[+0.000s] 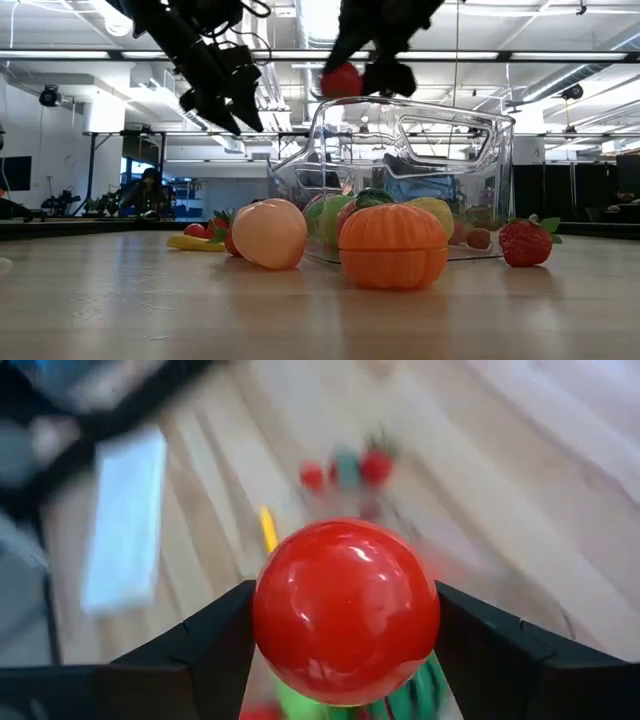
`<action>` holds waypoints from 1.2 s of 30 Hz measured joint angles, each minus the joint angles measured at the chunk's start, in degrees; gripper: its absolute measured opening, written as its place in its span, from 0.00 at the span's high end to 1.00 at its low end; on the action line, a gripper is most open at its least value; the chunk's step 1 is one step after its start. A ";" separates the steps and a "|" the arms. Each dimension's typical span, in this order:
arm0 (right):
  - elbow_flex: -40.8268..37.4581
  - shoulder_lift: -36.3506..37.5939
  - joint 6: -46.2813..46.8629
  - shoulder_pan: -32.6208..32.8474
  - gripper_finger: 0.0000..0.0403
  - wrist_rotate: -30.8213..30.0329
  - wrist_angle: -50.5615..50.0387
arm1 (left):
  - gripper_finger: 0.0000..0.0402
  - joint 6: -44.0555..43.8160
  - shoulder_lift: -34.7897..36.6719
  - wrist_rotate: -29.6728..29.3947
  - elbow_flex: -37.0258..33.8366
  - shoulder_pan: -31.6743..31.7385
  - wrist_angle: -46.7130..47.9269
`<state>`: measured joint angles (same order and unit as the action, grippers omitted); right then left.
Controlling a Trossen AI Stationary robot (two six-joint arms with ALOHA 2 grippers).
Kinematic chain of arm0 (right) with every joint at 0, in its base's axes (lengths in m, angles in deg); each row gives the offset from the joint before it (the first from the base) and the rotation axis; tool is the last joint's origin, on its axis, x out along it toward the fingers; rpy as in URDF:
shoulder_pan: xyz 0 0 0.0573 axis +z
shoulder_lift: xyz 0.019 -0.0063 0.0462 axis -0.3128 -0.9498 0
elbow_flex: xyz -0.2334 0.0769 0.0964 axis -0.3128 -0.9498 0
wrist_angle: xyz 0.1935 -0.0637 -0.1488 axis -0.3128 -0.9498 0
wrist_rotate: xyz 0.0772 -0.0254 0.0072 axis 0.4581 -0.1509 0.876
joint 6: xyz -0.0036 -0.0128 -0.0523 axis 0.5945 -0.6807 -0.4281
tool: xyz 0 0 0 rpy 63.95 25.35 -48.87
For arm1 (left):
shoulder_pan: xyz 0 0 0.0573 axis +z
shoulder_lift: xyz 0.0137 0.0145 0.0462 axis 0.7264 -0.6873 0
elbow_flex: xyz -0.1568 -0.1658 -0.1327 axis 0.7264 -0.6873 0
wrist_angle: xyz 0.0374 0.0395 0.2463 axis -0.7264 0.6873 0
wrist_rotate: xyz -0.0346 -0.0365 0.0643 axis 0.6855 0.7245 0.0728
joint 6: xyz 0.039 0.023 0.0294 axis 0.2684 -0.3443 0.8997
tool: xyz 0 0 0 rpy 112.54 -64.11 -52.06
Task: Pick and placing Produce into tupperware
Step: Put the red tomato into the transparent bin, then put the red cherry into the transparent bin
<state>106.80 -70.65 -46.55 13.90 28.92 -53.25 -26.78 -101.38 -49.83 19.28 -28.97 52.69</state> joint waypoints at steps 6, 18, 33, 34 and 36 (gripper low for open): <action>-0.02 -0.13 -1.67 2.04 0.32 -5.46 -13.40 | 0.18 -11.22 0.00 2.39 -0.04 -0.16 5.60; -0.02 -1.11 1.55 2.98 0.33 -11.61 -13.48 | 0.18 -16.70 -0.02 10.77 -0.04 -1.87 7.41; -0.02 -1.03 2.67 2.95 0.34 -10.73 -14.31 | 0.18 -12.40 -0.02 10.81 -5.25 -2.37 10.02; -0.02 -1.03 2.85 3.13 0.34 -10.25 -14.21 | 0.18 -12.42 -0.02 10.85 -5.93 -2.37 10.33; -0.02 -1.03 2.85 3.33 0.35 -9.84 -14.09 | 0.18 -12.69 -0.02 12.01 -7.41 -2.37 10.24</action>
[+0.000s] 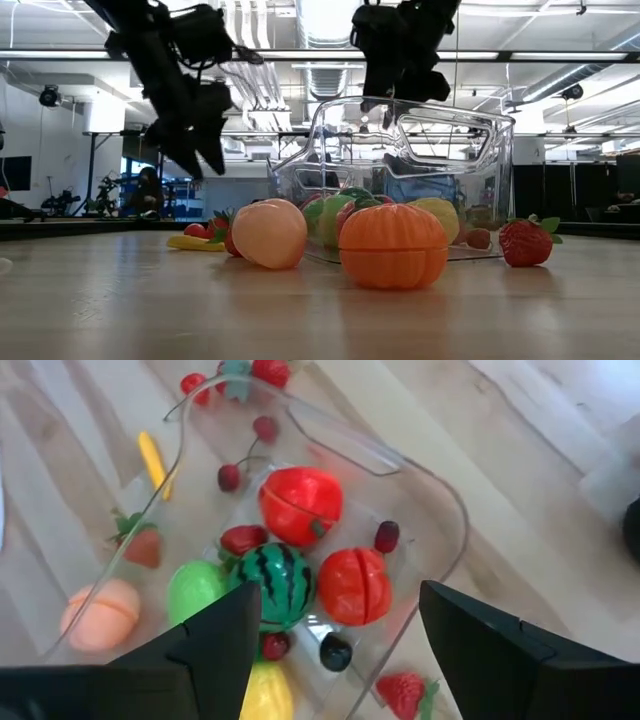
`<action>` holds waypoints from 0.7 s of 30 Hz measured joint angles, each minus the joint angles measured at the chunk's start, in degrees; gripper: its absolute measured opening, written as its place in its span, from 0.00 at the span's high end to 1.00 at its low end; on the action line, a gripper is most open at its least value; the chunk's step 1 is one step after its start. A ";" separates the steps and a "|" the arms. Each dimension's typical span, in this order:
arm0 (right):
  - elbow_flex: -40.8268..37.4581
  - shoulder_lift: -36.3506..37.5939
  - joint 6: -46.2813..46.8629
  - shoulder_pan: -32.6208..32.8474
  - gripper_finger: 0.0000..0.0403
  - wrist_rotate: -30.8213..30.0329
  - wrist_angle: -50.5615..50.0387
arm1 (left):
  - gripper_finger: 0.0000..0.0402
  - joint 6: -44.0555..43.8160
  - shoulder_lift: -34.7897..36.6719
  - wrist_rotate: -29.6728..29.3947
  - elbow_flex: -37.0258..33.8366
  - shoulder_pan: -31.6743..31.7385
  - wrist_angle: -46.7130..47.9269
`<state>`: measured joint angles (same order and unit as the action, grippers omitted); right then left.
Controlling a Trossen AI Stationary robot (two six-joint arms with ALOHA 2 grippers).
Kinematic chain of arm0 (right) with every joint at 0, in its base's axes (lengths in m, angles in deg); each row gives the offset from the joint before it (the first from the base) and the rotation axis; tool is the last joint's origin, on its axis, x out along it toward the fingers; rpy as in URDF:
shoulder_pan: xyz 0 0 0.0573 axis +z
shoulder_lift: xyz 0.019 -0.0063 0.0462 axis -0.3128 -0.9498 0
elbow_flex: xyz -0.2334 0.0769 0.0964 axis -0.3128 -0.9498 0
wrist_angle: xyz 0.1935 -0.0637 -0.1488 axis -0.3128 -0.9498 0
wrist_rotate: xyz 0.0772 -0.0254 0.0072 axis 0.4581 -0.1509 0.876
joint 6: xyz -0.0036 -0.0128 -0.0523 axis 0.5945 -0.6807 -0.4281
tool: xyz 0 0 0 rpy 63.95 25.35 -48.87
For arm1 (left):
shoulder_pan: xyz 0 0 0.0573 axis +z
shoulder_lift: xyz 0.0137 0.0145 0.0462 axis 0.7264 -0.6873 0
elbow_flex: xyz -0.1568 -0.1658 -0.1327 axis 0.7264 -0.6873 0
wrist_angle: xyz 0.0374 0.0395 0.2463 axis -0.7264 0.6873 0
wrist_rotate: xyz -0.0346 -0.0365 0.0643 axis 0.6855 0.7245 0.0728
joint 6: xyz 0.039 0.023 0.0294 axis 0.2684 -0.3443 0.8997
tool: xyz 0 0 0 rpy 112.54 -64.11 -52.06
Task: Pick and placing Produce into tupperware
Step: Put the red cherry into the transparent bin
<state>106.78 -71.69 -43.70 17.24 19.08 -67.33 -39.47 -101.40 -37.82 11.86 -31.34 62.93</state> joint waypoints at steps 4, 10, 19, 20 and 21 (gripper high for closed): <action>-0.02 0.00 1.82 -0.01 0.34 0.29 0.02 | 0.18 -0.07 0.00 5.66 -2.67 0.00 -0.22; -0.02 0.00 5.18 -0.13 0.31 0.93 0.15 | 0.18 -0.15 0.00 7.89 -5.38 -0.02 -0.53; -0.04 0.00 5.79 -0.15 0.27 5.09 0.22 | 0.18 0.36 0.00 8.11 -5.50 0.00 -0.64; -0.04 0.00 5.83 -0.13 0.27 5.32 0.23 | 0.18 0.38 0.00 8.11 -5.50 0.00 -0.65; -0.04 0.00 5.85 -0.10 0.28 5.34 0.30 | 0.18 0.38 0.00 8.13 -5.50 0.00 -0.68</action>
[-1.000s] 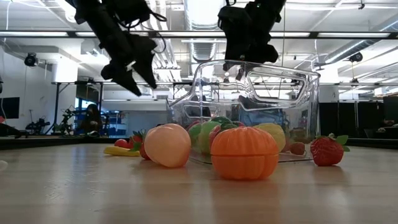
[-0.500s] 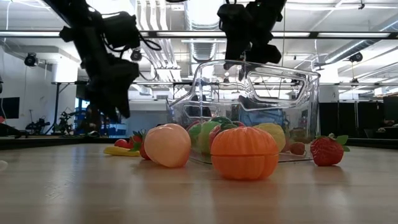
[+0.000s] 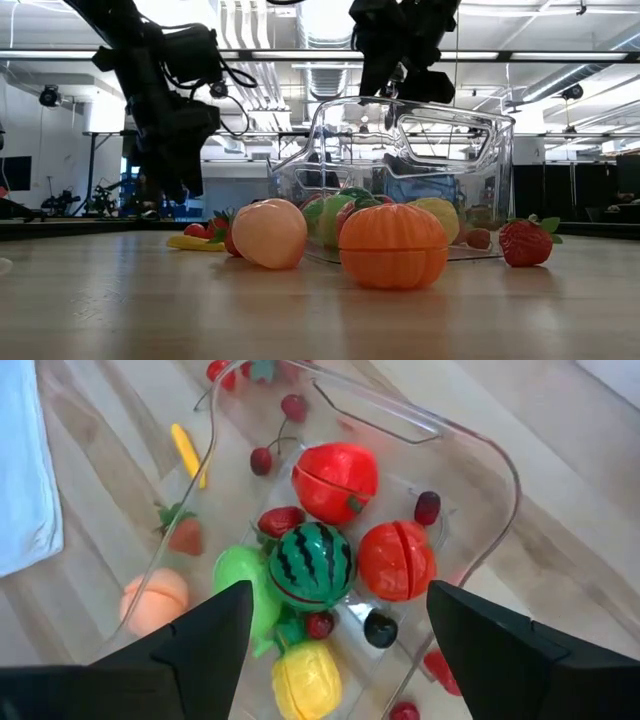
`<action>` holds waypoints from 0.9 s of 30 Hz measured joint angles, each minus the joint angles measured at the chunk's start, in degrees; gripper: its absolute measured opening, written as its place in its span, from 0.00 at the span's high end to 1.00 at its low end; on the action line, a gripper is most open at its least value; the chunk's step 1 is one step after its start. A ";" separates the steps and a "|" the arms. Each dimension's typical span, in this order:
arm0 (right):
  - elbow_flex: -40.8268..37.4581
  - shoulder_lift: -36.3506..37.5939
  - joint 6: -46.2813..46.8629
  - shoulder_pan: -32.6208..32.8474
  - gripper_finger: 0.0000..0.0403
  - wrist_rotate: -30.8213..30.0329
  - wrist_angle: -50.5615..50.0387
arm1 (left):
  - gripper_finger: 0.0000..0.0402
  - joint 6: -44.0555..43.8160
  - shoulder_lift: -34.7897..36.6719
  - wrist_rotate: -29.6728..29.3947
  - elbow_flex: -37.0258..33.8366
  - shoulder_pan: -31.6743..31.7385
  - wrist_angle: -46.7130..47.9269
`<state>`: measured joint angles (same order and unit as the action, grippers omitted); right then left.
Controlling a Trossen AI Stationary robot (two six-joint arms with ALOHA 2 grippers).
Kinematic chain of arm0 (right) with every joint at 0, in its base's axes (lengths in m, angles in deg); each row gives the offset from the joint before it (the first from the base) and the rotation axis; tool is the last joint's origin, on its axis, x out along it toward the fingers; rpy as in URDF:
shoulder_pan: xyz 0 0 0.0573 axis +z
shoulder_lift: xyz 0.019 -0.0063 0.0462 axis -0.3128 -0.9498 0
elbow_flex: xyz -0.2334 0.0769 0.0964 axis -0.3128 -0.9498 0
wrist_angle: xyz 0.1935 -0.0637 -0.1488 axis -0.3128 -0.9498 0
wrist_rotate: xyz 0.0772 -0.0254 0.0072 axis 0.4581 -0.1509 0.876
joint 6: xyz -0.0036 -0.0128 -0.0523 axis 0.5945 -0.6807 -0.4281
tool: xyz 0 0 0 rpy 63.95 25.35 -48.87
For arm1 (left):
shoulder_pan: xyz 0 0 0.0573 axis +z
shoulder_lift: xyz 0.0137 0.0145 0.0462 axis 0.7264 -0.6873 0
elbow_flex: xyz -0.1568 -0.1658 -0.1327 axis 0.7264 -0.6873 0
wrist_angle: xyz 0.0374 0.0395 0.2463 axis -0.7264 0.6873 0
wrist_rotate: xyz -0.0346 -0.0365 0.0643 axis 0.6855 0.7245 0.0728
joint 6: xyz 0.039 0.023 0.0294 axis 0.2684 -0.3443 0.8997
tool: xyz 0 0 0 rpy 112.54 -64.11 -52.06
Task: Pick and placing Produce into tupperware
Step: Put the red cherry into the transparent bin
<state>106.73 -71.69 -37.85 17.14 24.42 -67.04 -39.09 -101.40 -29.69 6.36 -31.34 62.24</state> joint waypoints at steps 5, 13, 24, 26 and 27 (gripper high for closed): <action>0.00 0.00 0.01 -0.03 0.29 -0.02 0.25 | 0.18 3.43 0.00 4.76 -0.11 -0.07 -0.21; 0.00 0.00 0.14 0.01 0.29 -0.52 0.34 | 0.18 -7.21 0.00 5.27 -0.15 -0.84 -0.15; -0.04 -0.04 -0.82 0.01 0.31 -2.14 0.32 | 0.18 -21.55 -1.44 6.90 -0.26 -4.98 0.14; -0.04 -0.04 -1.21 0.01 0.30 -2.60 0.28 | 0.18 -21.58 -2.80 6.10 -0.26 -5.96 -0.53; -0.04 -0.04 -1.29 0.01 0.30 -2.99 0.26 | 0.18 -21.59 -3.75 5.32 -0.26 -6.34 -1.02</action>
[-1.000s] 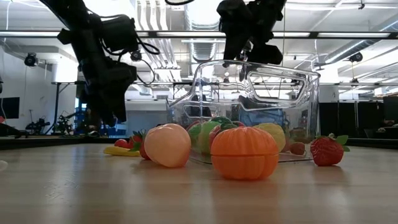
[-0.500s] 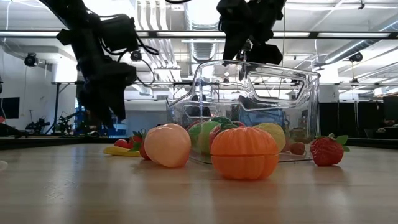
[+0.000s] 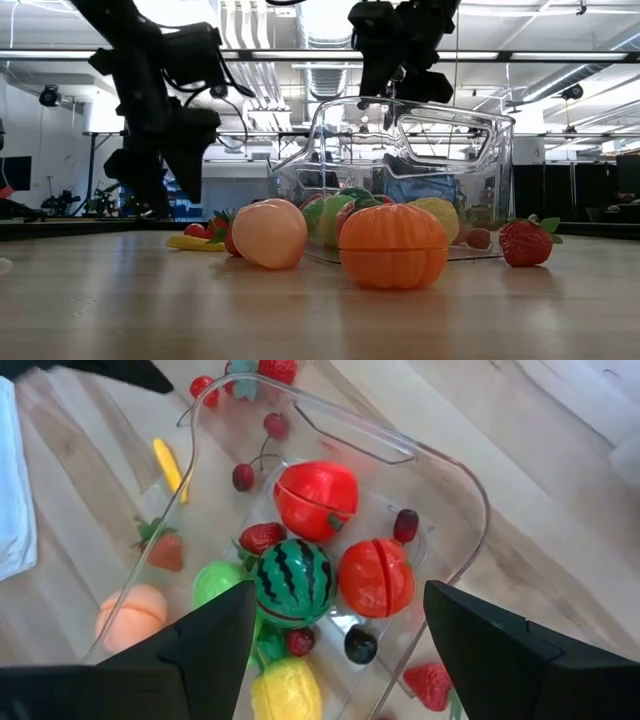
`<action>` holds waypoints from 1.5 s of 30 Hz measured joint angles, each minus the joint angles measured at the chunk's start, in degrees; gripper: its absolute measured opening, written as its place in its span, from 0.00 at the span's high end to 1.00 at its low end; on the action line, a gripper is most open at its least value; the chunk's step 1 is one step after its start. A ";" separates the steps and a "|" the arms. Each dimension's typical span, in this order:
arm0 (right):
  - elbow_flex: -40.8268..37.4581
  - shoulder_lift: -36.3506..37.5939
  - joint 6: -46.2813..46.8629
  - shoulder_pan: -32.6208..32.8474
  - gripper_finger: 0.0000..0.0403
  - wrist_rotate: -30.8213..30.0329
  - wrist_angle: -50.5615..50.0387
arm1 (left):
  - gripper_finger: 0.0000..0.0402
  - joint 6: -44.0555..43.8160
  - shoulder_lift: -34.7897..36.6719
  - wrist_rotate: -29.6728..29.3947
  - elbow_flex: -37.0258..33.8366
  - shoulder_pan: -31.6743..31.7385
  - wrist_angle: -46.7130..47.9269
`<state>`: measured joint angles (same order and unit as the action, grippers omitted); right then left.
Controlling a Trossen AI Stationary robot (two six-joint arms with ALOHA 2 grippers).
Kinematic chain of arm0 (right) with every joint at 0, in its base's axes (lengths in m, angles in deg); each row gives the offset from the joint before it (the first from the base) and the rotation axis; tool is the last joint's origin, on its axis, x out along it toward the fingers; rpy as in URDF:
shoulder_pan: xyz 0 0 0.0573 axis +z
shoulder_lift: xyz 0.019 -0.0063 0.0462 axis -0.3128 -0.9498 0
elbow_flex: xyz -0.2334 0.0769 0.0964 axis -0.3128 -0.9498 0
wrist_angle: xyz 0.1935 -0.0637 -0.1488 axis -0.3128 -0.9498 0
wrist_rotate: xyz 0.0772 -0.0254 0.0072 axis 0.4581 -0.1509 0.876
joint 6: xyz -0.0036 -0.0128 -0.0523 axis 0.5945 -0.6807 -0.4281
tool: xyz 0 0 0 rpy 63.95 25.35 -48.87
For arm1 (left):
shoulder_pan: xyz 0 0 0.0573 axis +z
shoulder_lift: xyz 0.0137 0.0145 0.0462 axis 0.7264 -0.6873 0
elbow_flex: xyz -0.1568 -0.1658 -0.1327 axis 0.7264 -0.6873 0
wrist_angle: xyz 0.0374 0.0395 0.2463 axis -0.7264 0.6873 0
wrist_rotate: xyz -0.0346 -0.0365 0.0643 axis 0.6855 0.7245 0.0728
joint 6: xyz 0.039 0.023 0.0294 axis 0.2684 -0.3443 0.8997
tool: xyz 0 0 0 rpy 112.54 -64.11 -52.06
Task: Pick and placing Produce into tupperware
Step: Put the red cherry into the transparent bin
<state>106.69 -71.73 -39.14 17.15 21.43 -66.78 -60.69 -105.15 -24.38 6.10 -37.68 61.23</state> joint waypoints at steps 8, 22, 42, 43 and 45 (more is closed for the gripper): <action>0.00 0.00 -0.22 0.00 0.32 -0.12 -0.08 | 0.18 -1.53 -7.42 -0.02 1.62 -1.23 -1.99; 0.00 0.00 -0.07 -0.02 0.33 -0.14 -0.34 | 0.22 -3.10 -14.54 -1.69 6.41 -1.88 -0.34; -0.43 -0.02 -0.07 -0.02 0.34 -0.16 -0.31 | 0.64 -2.95 -14.94 -1.44 6.38 -2.28 -4.20; -0.45 -0.02 -0.09 -0.02 0.34 -0.16 -0.36 | 0.64 -2.97 -14.94 -1.27 6.38 -2.45 -4.12; -0.51 -0.02 -0.10 -0.02 0.33 -0.16 -0.29 | 0.64 -3.15 -14.94 -1.17 6.36 -2.87 -4.02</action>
<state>106.18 -71.75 -39.24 17.13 21.27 -67.07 -63.84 -120.09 -25.55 12.46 -40.55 57.21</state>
